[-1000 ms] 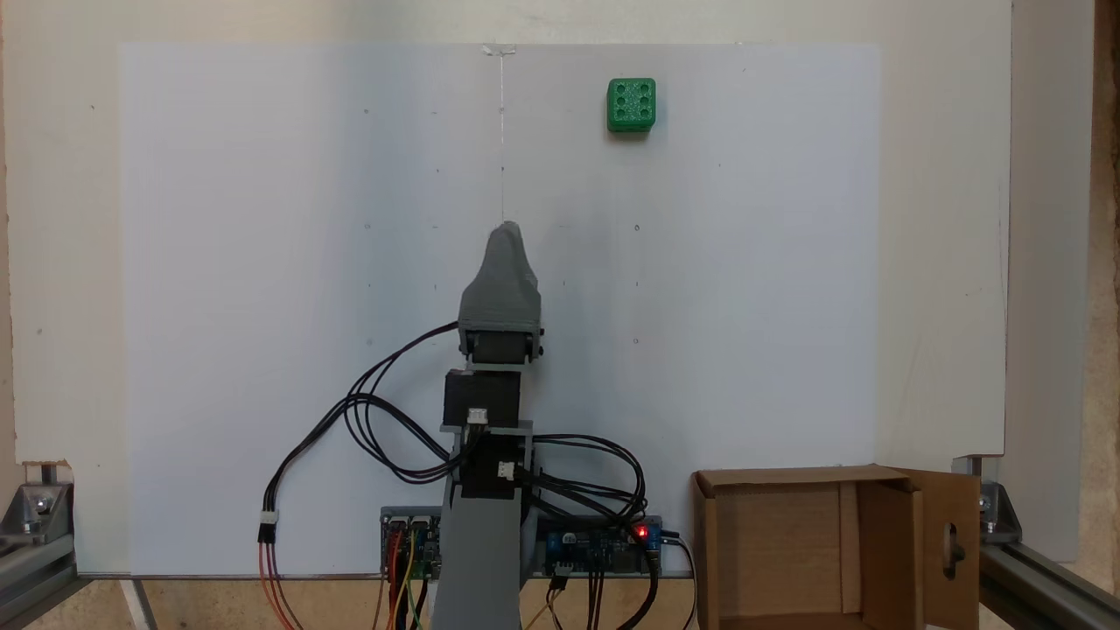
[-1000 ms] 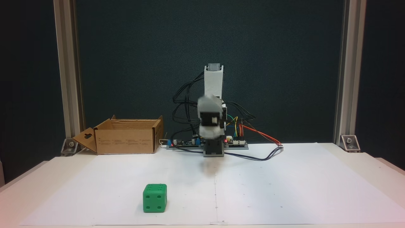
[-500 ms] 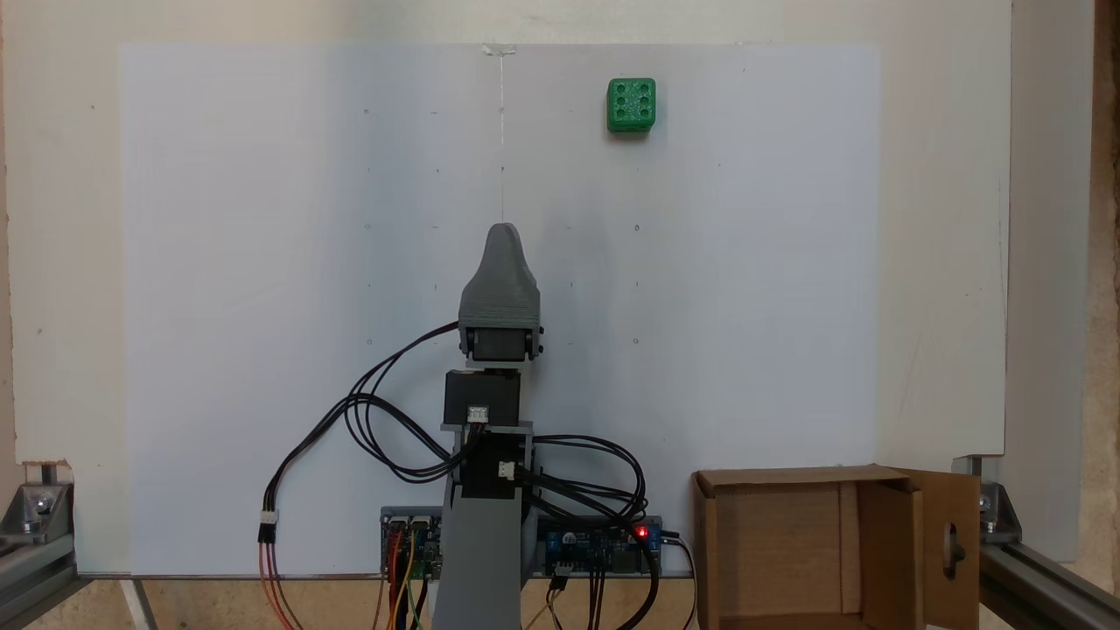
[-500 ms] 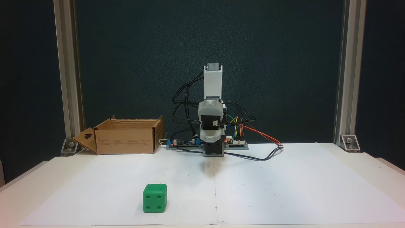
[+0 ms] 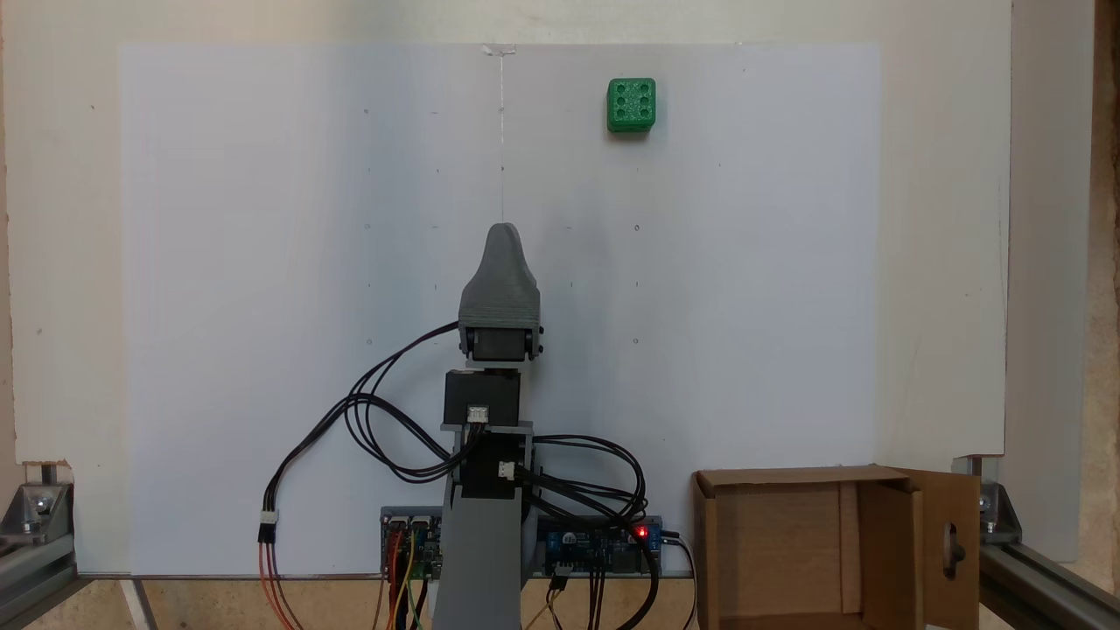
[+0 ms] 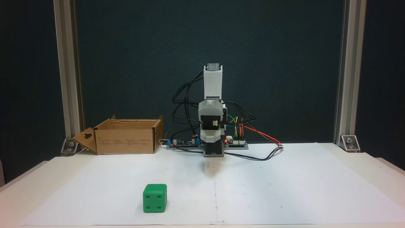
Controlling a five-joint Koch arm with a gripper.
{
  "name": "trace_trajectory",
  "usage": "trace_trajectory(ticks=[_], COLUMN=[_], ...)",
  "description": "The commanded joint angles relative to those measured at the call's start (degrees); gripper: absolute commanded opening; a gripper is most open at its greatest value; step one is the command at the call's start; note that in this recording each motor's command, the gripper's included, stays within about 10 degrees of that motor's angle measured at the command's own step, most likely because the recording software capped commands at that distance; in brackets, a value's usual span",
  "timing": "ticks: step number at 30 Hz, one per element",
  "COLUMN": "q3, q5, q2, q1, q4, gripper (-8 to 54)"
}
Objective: Grasp a green dice and put it in the bin.
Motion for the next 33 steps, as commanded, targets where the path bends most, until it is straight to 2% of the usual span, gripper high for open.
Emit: trace_trajectory(ticks=[1, 12, 23, 27, 33], q3=[2.8, 1.8, -25.4, -37.5, -47.6], q5=[-2.5, -2.5, -1.8, 1.8, 4.5], q2=[5.9, 5.8, 5.7, 5.4, 2.2], q1=[-0.1, -0.3, 2.5, 4.0, 4.7], q4=[-0.6, 1.1, 44.5, 60.1, 82.7], gripper=[44.2, 42.4, 42.5, 42.4, 42.4])
